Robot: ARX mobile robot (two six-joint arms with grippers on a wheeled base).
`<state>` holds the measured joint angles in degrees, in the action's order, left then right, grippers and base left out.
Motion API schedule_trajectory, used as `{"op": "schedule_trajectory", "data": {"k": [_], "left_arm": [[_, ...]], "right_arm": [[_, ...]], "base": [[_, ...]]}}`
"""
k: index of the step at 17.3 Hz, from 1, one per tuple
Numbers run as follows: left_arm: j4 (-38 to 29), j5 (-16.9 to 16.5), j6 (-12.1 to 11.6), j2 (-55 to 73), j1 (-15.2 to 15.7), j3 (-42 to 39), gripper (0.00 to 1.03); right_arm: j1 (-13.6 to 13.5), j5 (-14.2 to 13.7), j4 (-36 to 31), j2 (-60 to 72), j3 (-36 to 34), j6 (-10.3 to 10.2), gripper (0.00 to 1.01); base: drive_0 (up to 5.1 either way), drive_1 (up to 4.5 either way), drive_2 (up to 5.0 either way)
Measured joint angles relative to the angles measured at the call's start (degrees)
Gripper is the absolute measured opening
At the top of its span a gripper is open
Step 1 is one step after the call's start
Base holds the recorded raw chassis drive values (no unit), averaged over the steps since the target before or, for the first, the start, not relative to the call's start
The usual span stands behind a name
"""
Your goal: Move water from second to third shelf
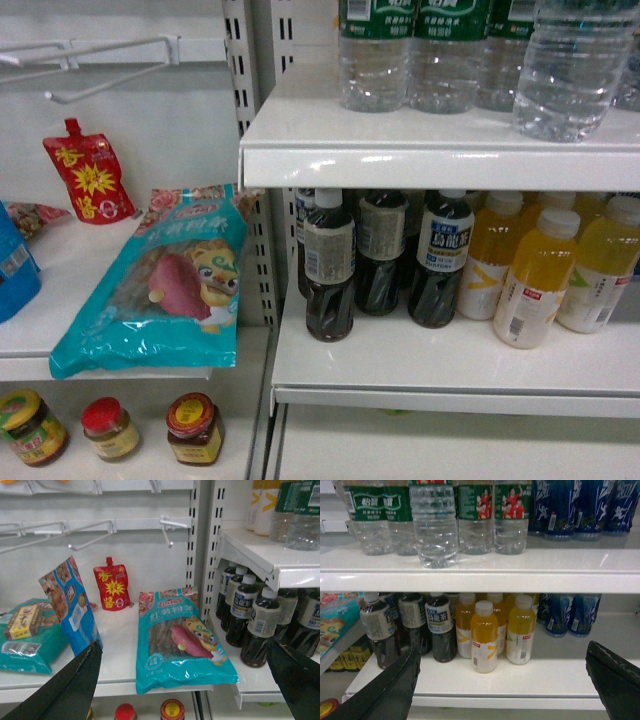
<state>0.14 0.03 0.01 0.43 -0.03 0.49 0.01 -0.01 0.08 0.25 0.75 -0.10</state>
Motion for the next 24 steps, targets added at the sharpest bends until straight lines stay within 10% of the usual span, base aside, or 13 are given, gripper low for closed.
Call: {"op": "schedule_trajectory", "data": {"k": [24], "left_arm": [[0.17,0.00,0.00,0.00,0.00,0.00,0.98]], "right_arm": [[0.00,0.02,0.20,0.00,0.00,0.13,0.98]], "base": [[0.0,0.00,0.0]]}}
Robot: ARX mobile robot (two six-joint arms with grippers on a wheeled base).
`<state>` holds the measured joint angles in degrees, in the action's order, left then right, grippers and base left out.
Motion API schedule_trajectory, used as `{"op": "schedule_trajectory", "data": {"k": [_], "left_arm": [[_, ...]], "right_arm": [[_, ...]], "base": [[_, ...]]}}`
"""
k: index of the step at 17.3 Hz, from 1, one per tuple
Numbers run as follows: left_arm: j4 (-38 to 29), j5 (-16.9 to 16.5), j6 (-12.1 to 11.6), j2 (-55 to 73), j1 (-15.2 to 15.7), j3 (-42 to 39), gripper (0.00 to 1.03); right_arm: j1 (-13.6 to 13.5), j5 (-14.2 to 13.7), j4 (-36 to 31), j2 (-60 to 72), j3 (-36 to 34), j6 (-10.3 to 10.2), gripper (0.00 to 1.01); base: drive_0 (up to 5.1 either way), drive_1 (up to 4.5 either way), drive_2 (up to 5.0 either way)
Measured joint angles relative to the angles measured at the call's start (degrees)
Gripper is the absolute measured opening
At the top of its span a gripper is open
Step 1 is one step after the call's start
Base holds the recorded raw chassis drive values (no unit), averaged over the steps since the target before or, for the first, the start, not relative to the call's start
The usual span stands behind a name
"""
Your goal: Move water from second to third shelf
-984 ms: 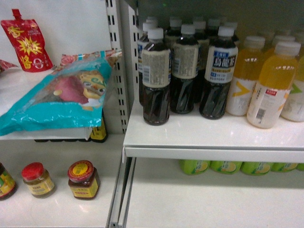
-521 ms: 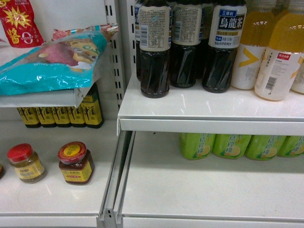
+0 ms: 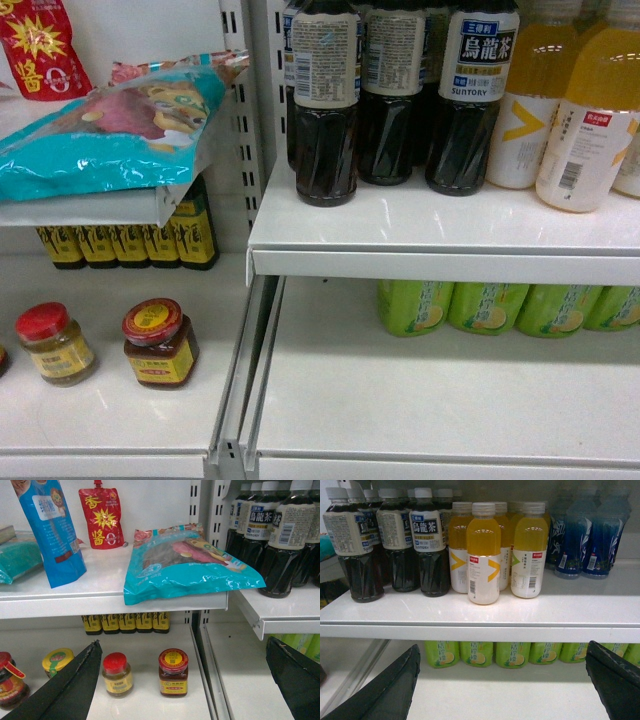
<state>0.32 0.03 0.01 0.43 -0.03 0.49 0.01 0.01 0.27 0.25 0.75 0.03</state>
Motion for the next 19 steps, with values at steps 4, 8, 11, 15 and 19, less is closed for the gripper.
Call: {"op": "schedule_trajectory", "data": {"k": [4,8,11,15,19], "left_arm": [[0.00,0.00,-0.02,0.00,0.00,0.00,0.98],[0.00,0.00,0.00,0.00,0.00,0.00,0.98],[0.00,0.00,0.00,0.00,0.00,0.00,0.98],[0.00,0.00,0.00,0.00,0.00,0.00,0.98],[0.00,0.00,-0.02,0.00,0.00,0.00,0.98]], "right_arm": [[0.00,0.00,0.00,0.00,0.00,0.00,0.98],[0.00,0.00,0.00,0.00,0.00,0.00,0.98],[0.00,0.00,0.00,0.00,0.00,0.00,0.98],[0.00,0.00,0.00,0.00,0.00,0.00,0.98],[0.00,0.00,0.00,0.00,0.00,0.00,0.98]], "base": [[0.0,0.00,0.0],[0.0,0.00,0.0],[0.0,0.00,0.0],[0.0,0.00,0.0],[0.0,0.00,0.0]]}}
